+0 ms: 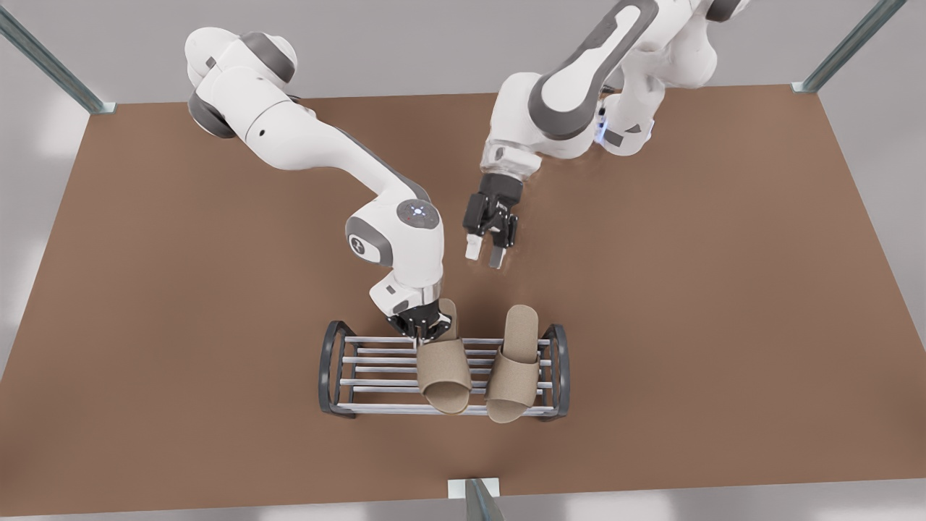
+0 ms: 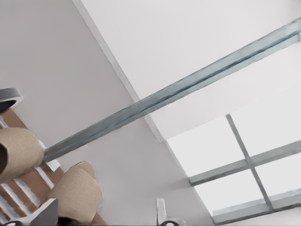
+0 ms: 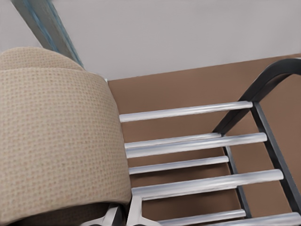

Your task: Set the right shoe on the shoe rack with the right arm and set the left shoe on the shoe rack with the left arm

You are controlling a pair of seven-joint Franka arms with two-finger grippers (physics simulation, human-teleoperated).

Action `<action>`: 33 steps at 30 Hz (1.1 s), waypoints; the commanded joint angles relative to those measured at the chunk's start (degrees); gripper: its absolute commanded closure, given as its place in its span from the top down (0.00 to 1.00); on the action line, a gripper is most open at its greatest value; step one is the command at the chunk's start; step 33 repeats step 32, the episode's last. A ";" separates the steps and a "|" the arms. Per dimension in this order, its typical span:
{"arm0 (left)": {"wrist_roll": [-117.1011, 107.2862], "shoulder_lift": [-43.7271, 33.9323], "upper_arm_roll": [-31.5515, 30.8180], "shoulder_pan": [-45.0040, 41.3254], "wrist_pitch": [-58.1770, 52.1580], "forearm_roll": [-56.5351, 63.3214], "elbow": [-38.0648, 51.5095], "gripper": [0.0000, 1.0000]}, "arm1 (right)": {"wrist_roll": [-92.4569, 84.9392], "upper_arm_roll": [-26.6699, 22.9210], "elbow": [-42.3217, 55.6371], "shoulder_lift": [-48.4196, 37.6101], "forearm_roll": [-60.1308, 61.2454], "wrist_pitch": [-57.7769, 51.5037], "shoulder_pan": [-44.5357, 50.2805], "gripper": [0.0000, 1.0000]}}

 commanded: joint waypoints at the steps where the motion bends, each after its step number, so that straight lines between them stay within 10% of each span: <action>1: 67.87 -1.30 4.71 5.89 -49.89 -79.06 15.71 1.00 | 4.52 -0.04 -0.17 -0.03 -0.03 0.14 0.20 0.21; 4: 108.86 -0.69 7.09 24.53 -78.04 -87.96 29.17 1.00 | 6.37 -0.04 -0.17 0.76 -0.21 0.14 2.04 0.25; 6: 126.43 0.98 6.57 26.64 -84.46 -80.76 29.26 1.00 | 6.37 -0.04 0.01 1.12 -0.39 0.23 2.22 0.91; 7: 141.28 3.26 6.21 23.57 -84.81 -71.09 28.64 1.00 | 6.37 -0.04 0.09 1.12 -0.47 0.23 2.75 0.95; 14: 150.18 5.91 6.13 18.73 -83.49 -65.37 28.73 1.00 | 5.32 0.49 1.32 0.50 0.23 -0.39 2.49 1.00; 18: 151.76 2.04 6.13 19.08 -78.31 -65.37 24.79 1.00 | -16.55 2.50 2.02 -6.26 20.08 -8.90 -6.29 1.00; 24: 156.33 0.98 5.07 19.26 -74.18 -65.37 21.09 1.00 | -55.86 -20.60 -2.37 -29.90 43.74 -40.02 -12.01 1.00; 33: 156.33 0.54 5.07 19.26 -74.35 -65.37 20.91 1.00 | -56.03 -19.99 -1.22 -30.00 44.00 -43.98 -16.32 1.00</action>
